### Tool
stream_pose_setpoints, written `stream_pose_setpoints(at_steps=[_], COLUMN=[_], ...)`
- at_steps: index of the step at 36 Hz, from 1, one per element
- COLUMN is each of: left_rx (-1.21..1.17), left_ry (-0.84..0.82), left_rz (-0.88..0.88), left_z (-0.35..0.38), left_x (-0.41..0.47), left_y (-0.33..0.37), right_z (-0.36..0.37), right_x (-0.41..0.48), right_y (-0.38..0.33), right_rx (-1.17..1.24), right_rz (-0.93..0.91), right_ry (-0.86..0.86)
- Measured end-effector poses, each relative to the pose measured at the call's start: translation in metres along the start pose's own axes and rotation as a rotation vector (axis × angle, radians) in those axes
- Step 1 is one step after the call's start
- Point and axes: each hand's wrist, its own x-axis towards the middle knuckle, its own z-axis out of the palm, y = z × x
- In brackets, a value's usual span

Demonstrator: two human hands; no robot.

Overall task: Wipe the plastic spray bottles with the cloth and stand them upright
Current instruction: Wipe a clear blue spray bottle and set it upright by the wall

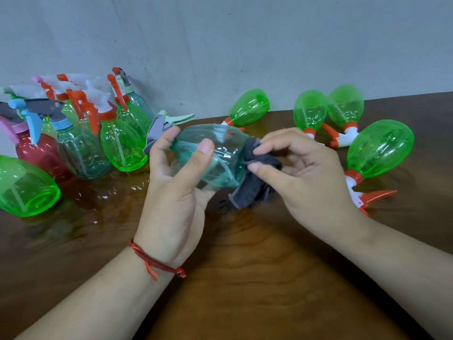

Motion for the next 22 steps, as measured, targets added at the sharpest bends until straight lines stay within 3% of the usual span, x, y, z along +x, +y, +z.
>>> stream_pose_setpoints(at_steps=[4, 8, 15, 19, 22], left_rx=[-0.033, -0.004, 0.274, 0.514, 0.489], left_ry=[-0.021, -0.035, -0.122, -0.302, -0.267], left_rz=[-0.024, -0.015, 0.086, 0.167, 0.216], left_z=[-0.001, -0.002, -0.013, -0.016, -0.015], left_x=[0.002, 0.004, 0.008, 0.005, 0.004], left_y=[-0.002, -0.002, 0.003, 0.001, -0.004], right_z=[0.006, 0.001, -0.007, -0.006, -0.004], right_x=[-0.006, 0.000, 0.009, 0.008, 0.004], right_y=[-0.003, -0.001, 0.003, -0.003, -0.001], right_rx=[-0.074, -0.053, 0.096, 0.123, 0.097], right_rz=[-0.051, -0.076, 0.152, 0.160, 0.143], right_ry=[-0.091, -0.003, 0.143, 0.012, -0.021])
